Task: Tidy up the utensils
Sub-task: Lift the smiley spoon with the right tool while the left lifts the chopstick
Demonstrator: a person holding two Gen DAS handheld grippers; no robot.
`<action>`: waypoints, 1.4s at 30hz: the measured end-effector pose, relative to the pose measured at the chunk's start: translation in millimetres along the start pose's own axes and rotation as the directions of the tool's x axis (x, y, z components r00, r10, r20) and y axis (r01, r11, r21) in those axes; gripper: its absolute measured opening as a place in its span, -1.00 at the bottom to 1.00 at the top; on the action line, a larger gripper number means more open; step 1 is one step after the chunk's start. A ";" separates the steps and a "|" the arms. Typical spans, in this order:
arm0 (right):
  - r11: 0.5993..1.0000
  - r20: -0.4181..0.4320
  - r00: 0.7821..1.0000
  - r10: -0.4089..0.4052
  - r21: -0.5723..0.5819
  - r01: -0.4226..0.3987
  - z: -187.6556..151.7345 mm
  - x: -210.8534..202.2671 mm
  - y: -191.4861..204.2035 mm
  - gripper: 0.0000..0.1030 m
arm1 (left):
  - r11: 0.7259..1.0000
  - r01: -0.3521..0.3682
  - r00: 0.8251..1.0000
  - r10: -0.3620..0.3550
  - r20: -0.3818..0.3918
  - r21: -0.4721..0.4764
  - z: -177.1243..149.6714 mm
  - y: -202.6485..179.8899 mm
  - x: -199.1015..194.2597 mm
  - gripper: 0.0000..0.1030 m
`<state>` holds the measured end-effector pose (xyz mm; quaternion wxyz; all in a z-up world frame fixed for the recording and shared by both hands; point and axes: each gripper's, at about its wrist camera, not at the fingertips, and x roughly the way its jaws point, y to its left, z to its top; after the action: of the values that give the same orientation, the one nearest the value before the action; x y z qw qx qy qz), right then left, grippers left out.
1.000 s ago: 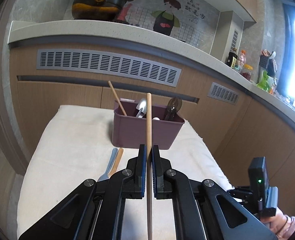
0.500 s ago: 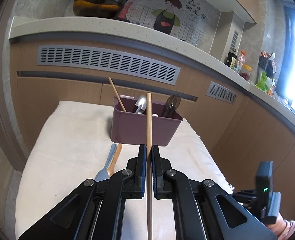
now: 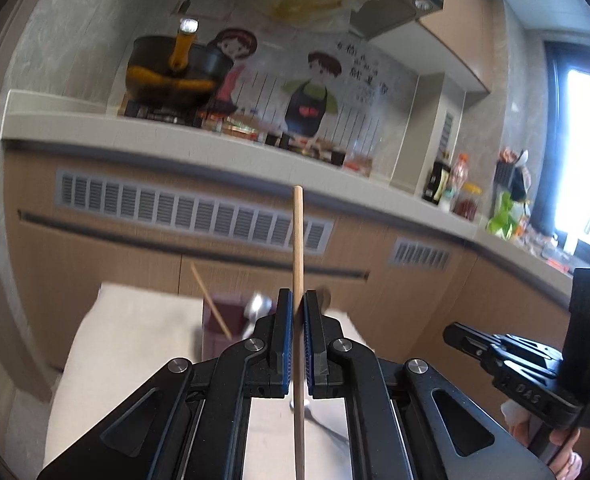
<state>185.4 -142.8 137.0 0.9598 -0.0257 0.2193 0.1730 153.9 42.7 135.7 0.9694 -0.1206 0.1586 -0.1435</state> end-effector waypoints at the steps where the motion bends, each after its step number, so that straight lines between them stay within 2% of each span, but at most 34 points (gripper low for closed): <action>1: 1.000 -0.030 0.999 0.012 -0.009 -0.012 -3.6 8.8 -1.3 -0.95 | 1.000 -0.007 1.000 0.007 0.006 0.002 3.9 2.0 1.0 -0.90; 3: 0.998 -0.120 0.992 0.043 -0.033 -0.047 -18.2 36.0 -2.5 -0.94 | 1.000 -0.020 1.000 0.020 0.008 0.014 5.3 5.7 4.1 -0.90; 5: 0.995 -0.217 0.973 0.075 -0.044 -0.087 -39.3 64.0 -2.6 -0.89 | 0.999 -0.034 0.999 0.034 -0.004 0.027 0.0 9.0 8.3 -0.90; 7: 0.993 -0.309 0.946 0.099 -0.034 -0.116 -61.5 97.4 -2.3 -0.64 | 0.999 -0.041 0.999 0.041 -0.031 0.016 -9.9 15.8 15.1 -0.90; 9: 0.990 -0.358 0.927 0.112 -0.041 -0.136 -77.8 121.5 0.8 -0.52 | 0.999 -0.043 0.997 0.043 -0.058 -0.001 -19.3 21.5 20.5 -0.90; 14: 0.990 -0.447 0.892 0.062 -0.089 -0.113 -100.8 180.5 7.9 -0.45 | 0.998 -0.055 0.994 0.052 -0.099 -0.037 -35.2 37.7 28.3 -0.90; 15: 0.990 -0.453 0.890 0.052 -0.090 -0.104 -103.3 188.9 5.2 -0.38 | 0.997 -0.058 0.993 0.054 -0.101 -0.042 -37.4 39.0 28.1 -0.90; 18: 0.991 -0.474 0.881 0.019 -0.107 -0.079 -111.1 210.9 3.4 -0.03 | 0.996 -0.063 0.992 0.057 -0.114 -0.056 -42.0 45.6 30.6 -0.90; 21: 0.992 -0.490 0.872 0.007 -0.106 -0.068 -118.4 217.4 3.4 -0.07 | 0.995 -0.068 0.990 0.058 -0.126 -0.072 -46.5 51.0 32.9 -0.90; 23: 0.995 -0.484 0.875 0.018 -0.073 -0.061 -120.4 213.8 0.5 -0.53 | 0.994 -0.069 0.990 0.058 -0.127 -0.084 -49.1 54.1 32.8 -0.90; 24: 0.996 -0.486 0.874 0.018 -0.066 -0.057 -119.6 210.3 -1.2 -0.51 | 0.994 -0.070 0.990 0.059 -0.126 -0.086 -49.7 54.9 32.6 -0.90; 26: 0.998 -0.462 0.887 0.018 -0.047 -0.045 -116.1 198.0 -4.1 -0.51 | 0.993 -0.078 0.991 0.067 -0.116 -0.085 -52.3 54.5 31.5 -0.90; 30: 0.998 -0.355 0.932 0.068 0.033 -0.060 -96.2 147.3 -10.2 -0.51 | 0.994 -0.078 0.993 0.070 -0.099 -0.075 -54.0 49.4 28.9 -0.90; 32: 0.996 -0.282 0.955 0.087 0.059 -0.073 -81.3 118.0 -11.8 -0.51 | 0.995 -0.072 0.994 0.066 -0.086 -0.066 -52.0 44.7 25.6 -0.90; 33: 0.994 -0.219 0.971 0.098 0.068 -0.085 -68.1 95.3 -11.0 -0.51 | 0.996 -0.063 0.996 0.058 -0.074 -0.063 -49.2 40.9 23.0 -0.90; 36: 0.992 -0.063 0.992 0.112 0.066 -0.108 -27.5 49.0 -3.7 -0.51 | 0.998 -0.036 0.999 0.035 -0.020 -0.045 -34.9 26.8 14.4 -0.90; 39: 0.995 0.061 0.994 0.094 0.025 -0.096 19.7 16.4 9.0 -0.51 | 1.000 -0.010 0.998 0.010 0.061 -0.004 -9.3 8.4 8.0 -0.90; 42: 0.999 0.203 0.978 0.045 -0.021 -0.042 64.6 -10.8 14.2 -0.51 | 0.996 -0.013 0.980 -0.005 0.198 0.089 29.3 -15.9 3.5 -0.90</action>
<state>198.0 -124.8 200.3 0.9730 -0.0109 0.1194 0.1975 163.3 32.4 166.2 0.9851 -0.0902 0.0549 -0.1357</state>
